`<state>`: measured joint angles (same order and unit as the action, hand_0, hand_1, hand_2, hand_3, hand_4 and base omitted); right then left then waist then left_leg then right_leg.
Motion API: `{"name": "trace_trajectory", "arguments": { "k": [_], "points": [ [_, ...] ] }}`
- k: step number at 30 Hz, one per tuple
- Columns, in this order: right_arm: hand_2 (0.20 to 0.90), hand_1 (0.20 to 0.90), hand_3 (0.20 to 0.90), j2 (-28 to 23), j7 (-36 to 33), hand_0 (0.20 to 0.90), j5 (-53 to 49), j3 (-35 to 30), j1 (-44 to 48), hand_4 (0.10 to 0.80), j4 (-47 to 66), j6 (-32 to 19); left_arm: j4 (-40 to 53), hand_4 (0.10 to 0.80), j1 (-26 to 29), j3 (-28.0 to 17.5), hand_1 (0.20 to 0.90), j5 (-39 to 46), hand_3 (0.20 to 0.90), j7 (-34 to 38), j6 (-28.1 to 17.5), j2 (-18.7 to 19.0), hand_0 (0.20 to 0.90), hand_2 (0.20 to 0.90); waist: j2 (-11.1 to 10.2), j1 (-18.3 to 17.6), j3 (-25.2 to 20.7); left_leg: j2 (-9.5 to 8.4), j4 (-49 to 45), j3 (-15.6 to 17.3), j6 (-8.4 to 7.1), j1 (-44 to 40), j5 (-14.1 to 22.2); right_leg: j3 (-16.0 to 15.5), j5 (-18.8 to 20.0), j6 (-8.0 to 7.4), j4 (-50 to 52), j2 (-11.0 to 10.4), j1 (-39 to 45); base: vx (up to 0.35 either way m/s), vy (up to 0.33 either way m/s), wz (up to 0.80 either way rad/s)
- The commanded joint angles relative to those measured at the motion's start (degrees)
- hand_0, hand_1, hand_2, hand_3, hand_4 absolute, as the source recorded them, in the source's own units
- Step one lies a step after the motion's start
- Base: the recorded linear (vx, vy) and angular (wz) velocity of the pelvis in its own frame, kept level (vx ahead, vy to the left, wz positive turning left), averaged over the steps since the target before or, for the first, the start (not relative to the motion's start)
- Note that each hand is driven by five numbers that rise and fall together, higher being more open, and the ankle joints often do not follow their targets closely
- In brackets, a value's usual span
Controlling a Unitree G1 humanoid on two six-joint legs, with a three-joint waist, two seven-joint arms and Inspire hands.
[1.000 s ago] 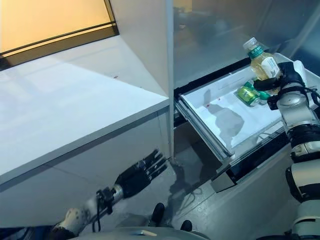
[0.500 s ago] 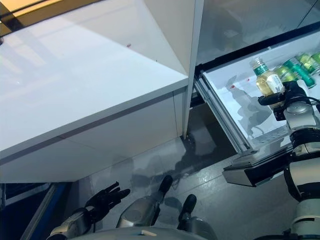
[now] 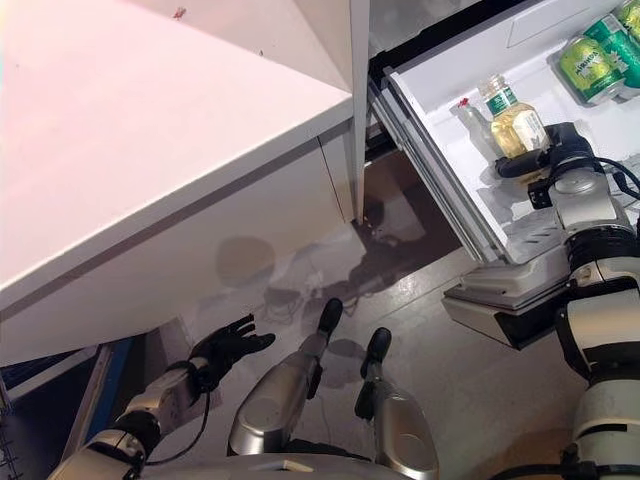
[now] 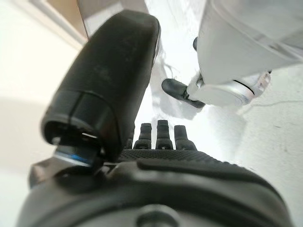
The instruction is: Put drinks into fridge and close the fridge
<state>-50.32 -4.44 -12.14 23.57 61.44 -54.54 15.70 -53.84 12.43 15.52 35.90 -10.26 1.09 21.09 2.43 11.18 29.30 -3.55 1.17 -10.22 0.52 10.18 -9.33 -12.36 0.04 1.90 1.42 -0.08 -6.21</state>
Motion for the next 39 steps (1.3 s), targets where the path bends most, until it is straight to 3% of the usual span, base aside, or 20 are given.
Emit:
{"name": "trace_trajectory", "arguments": {
  "k": [1,6,7,8,17,24,32,35,39],
  "points": [
    [0.300,0.300,0.200,-3.5,-1.7,0.300,4.1,4.8,5.0,0.100,7.4,-2.2,0.9,0.800,-5.0,0.9,0.900,-2.2,0.900,0.0,0.1,3.0,0.900,0.900,-2.0,-2.2,-2.0,-2.19,-16.1,3.4,2.62,5.7,13.0,6.0,-1.1,-2.46,8.9,-4.0,-5.0,-0.043,-0.005,-0.25],
    [0.300,0.300,0.200,-3.4,-0.1,0.300,8.0,7.1,6.4,0.100,9.0,-0.1,1.8,0.800,-3.9,1.0,0.900,-1.7,0.900,0.9,0.9,3.6,0.900,0.900,-2.4,-3.1,-0.6,-2.17,-18.9,4.5,3.00,7.9,13.9,7.3,-0.7,-2.76,10.7,-3.9,-7.4,-0.056,0.011,-0.17],
    [0.392,0.392,0.307,-3.4,0.3,0.392,9.5,7.6,6.7,0.207,9.3,0.6,1.9,0.800,-3.7,1.0,0.900,-1.8,0.900,1.0,1.0,3.7,0.900,0.900,-2.5,-3.2,-0.3,-2.16,-19.3,4.7,3.04,8.2,14.0,7.6,-0.6,-2.82,11.0,-3.9,-7.9,-0.056,0.025,-0.13],
    [0.900,0.900,0.900,-3.4,0.7,0.900,10.5,8.6,7.1,0.800,9.8,1.6,1.9,0.800,-3.6,1.1,0.900,-1.5,0.900,1.2,0.9,3.6,0.900,0.900,-2.5,-3.5,0.0,-2.15,-19.8,5.0,3.11,8.7,14.1,8.0,-0.5,-2.81,11.4,-3.8,-8.4,-0.056,0.035,-0.13],
    [0.900,0.900,0.900,-3.9,5.6,0.900,15.3,13.5,10.7,0.800,9.0,6.0,2.2,0.800,-2.7,1.0,0.900,-1.1,0.900,2.0,1.3,3.7,0.900,0.900,-3.2,-4.3,0.5,-2.01,-20.1,6.0,3.29,10.6,14.0,10.8,0.8,-3.57,11.4,-3.7,-10.9,-0.033,0.034,-0.12],
    [0.900,0.900,0.900,-3.4,10.2,0.900,14.3,15.5,12.8,0.800,5.9,9.0,2.2,0.800,-2.6,1.0,0.900,-0.8,0.900,1.9,1.1,3.6,0.900,0.900,-3.5,-3.9,0.5,-1.97,-18.4,6.4,3.12,9.6,13.4,11.1,1.6,-4.01,10.4,-4.3,-10.6,0.000,0.038,-0.01],
    [0.900,0.900,0.900,-3.8,10.0,0.900,8.3,14.5,13.3,0.800,5.3,7.9,1.7,0.800,-2.8,0.1,0.900,-2.0,0.900,2.9,2.0,4.1,0.900,0.900,-4.4,-3.4,-0.4,-1.79,-17.2,6.9,3.04,7.2,13.6,10.4,1.8,-4.42,9.3,-5.0,-8.2,-0.001,0.013,0.00],
    [0.900,0.900,0.900,-4.1,8.2,0.900,2.4,12.7,12.5,0.800,7.9,6.0,1.0,0.800,-3.4,-0.7,0.900,-2.7,0.900,3.5,2.4,4.1,0.900,0.900,-5.3,-3.4,-1.7,-1.52,-15.8,7.1,2.77,5.0,13.7,10.1,1.8,-4.51,8.1,-5.0,-6.0,0.036,0.016,0.00],
    [0.900,0.900,0.900,-5.9,4.7,0.900,-8.9,7.2,9.2,0.800,14.6,-0.3,-0.2,0.800,-5.0,-2.2,0.900,-4.9,0.900,3.8,2.9,3.9,0.900,0.900,-6.9,-3.9,-5.1,-1.05,-11.9,7.3,2.30,0.1,13.6,9.7,1.7,-4.82,5.3,-4.5,-1.6,0.069,0.000,-0.02]
  ]
}}
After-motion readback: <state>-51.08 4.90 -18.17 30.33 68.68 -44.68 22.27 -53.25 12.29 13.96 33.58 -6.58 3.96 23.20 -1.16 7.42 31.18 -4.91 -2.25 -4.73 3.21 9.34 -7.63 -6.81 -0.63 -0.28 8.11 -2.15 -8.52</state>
